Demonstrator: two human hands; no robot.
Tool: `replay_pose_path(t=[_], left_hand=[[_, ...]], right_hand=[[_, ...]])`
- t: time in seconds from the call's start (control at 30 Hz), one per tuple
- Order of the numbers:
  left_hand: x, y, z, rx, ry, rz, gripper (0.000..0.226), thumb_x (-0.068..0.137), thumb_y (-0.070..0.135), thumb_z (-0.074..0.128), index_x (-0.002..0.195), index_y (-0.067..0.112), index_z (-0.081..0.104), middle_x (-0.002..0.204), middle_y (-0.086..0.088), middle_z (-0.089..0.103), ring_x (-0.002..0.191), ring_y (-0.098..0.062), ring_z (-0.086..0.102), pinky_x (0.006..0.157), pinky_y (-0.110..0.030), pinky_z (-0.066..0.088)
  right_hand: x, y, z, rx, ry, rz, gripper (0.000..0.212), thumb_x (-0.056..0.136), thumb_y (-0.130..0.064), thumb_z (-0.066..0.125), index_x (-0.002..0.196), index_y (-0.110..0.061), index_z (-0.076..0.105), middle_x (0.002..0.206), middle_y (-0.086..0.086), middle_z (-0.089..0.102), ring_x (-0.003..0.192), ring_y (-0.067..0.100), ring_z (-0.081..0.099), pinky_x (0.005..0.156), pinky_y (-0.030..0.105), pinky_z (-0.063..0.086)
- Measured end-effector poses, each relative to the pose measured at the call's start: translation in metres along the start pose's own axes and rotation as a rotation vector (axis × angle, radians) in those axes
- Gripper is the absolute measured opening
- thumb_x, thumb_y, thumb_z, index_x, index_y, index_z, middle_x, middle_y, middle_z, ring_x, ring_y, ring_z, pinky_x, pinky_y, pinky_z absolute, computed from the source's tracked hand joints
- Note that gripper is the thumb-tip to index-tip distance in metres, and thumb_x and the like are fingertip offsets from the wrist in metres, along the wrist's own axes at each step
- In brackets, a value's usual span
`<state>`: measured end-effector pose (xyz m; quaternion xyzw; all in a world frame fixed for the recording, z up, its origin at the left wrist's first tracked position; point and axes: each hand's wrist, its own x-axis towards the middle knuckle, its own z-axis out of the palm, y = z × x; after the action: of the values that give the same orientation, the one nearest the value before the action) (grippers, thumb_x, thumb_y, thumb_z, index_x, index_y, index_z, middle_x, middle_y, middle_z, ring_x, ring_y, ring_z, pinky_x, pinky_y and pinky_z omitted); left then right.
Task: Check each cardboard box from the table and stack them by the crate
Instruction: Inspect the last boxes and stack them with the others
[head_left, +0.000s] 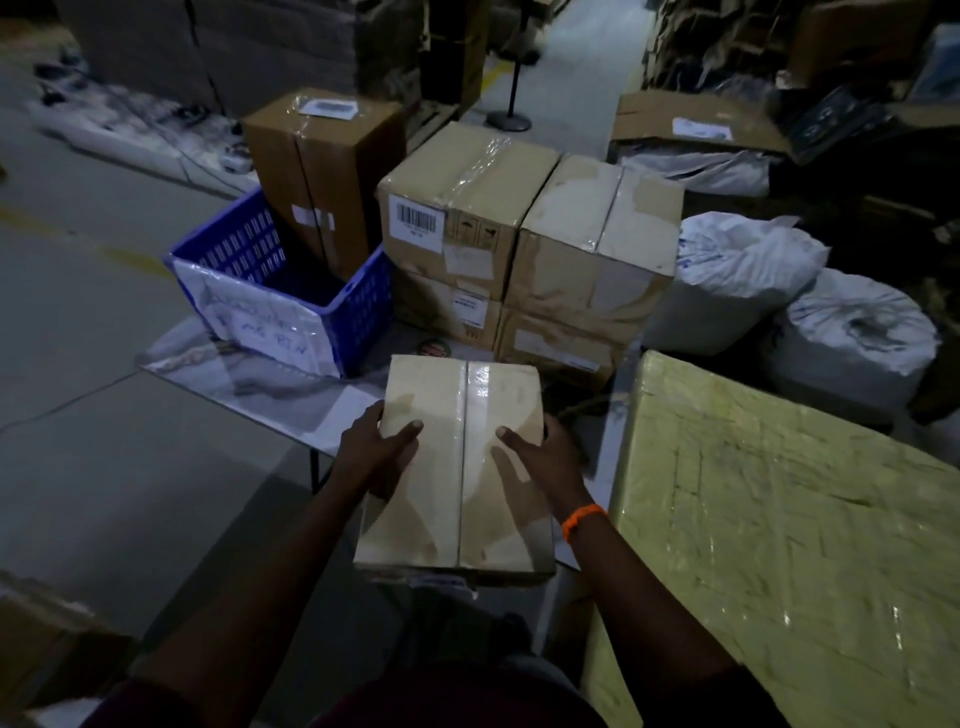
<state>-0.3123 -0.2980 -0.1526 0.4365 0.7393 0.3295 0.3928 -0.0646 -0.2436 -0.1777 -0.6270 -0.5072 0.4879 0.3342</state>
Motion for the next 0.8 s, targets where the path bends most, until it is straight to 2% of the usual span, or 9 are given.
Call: replay_pose_path(t=[0.1,0.2,0.33,0.4,0.5,0.57,0.63,0.73,0.8], left_hand=[[-0.003,0.007,-0.002,-0.073,0.048,0.067,0.069,0.091,0.049,0.070,0.148,0.017,0.048,0.146,-0.008,0.056,0.131,-0.029,0.055,0.101,-0.040,0.047],[-0.009,0.022,-0.008,-0.197,0.124,0.166,0.066,0.090,0.051,0.072,0.144,0.019,0.051,0.141,-0.003,0.060,0.126,-0.020,0.058,0.100,-0.039,0.051],[-0.013,0.043,-0.019,-0.298,0.243,0.273,0.063,0.090,0.050,0.073,0.140,0.018,0.053,0.134,0.003,0.062,0.119,-0.011,0.060,0.094,-0.029,0.051],[-0.013,0.049,-0.023,-0.368,0.243,0.265,0.065,0.086,0.057,0.072,0.135,0.017,0.055,0.128,0.001,0.064,0.115,-0.012,0.063,0.092,-0.031,0.053],[-0.020,0.053,-0.023,-0.419,0.234,0.209,0.053,0.089,0.060,0.063,0.117,0.015,0.057,0.112,-0.001,0.065,0.107,-0.019,0.063,0.076,-0.022,0.048],[-0.027,0.053,-0.020,-0.448,0.235,0.180,0.057,0.086,0.076,0.053,0.101,0.021,0.056,0.097,0.001,0.062,0.094,-0.022,0.060,0.072,-0.028,0.044],[-0.034,0.048,-0.015,-0.471,0.218,0.139,0.069,0.073,0.093,0.042,0.089,0.027,0.055,0.089,0.004,0.061,0.088,-0.021,0.059,0.077,-0.037,0.047],[-0.040,0.039,-0.010,-0.434,0.131,0.130,0.088,0.067,0.101,0.034,0.100,0.025,0.065,0.102,0.000,0.070,0.097,-0.021,0.066,0.084,-0.043,0.054],[-0.043,0.033,-0.010,-0.398,0.095,0.134,0.098,0.065,0.102,0.037,0.110,0.020,0.065,0.109,-0.001,0.070,0.099,-0.017,0.067,0.079,-0.037,0.053]], right_hand=[[-0.010,-0.009,-0.001,0.002,0.063,-0.016,0.087,0.074,-0.056,0.085,0.144,-0.016,0.053,0.135,0.001,0.064,0.123,0.022,0.061,0.102,0.045,0.053],[-0.018,-0.027,-0.009,0.057,0.143,-0.089,0.072,0.081,-0.043,0.085,0.140,-0.017,0.053,0.128,-0.001,0.065,0.116,0.019,0.063,0.096,0.039,0.054],[-0.028,-0.059,-0.020,0.149,0.236,-0.224,0.066,0.083,-0.045,0.082,0.136,-0.018,0.055,0.125,-0.002,0.068,0.112,0.013,0.065,0.093,0.032,0.054],[-0.031,-0.071,-0.024,0.193,0.265,-0.273,0.058,0.087,-0.051,0.076,0.133,-0.022,0.058,0.125,-0.004,0.068,0.114,0.012,0.065,0.093,0.031,0.053],[-0.033,-0.074,-0.031,0.250,0.279,-0.284,0.047,0.085,-0.073,0.063,0.117,-0.039,0.063,0.116,-0.004,0.070,0.109,0.018,0.067,0.091,0.042,0.054],[-0.035,-0.068,-0.033,0.269,0.278,-0.233,0.055,0.080,-0.085,0.055,0.116,-0.045,0.062,0.117,-0.004,0.070,0.109,0.019,0.066,0.093,0.046,0.055],[-0.041,-0.060,-0.034,0.272,0.300,-0.168,0.061,0.080,-0.089,0.050,0.112,-0.039,0.062,0.111,-0.001,0.070,0.103,0.021,0.067,0.088,0.047,0.057],[-0.056,-0.051,-0.032,0.254,0.348,-0.148,0.061,0.088,-0.078,0.048,0.112,-0.022,0.060,0.101,-0.006,0.067,0.093,0.009,0.064,0.074,0.019,0.049],[-0.065,-0.047,-0.029,0.243,0.362,-0.128,0.058,0.087,-0.070,0.048,0.113,-0.020,0.057,0.101,-0.012,0.063,0.093,0.000,0.059,0.068,0.010,0.043]])
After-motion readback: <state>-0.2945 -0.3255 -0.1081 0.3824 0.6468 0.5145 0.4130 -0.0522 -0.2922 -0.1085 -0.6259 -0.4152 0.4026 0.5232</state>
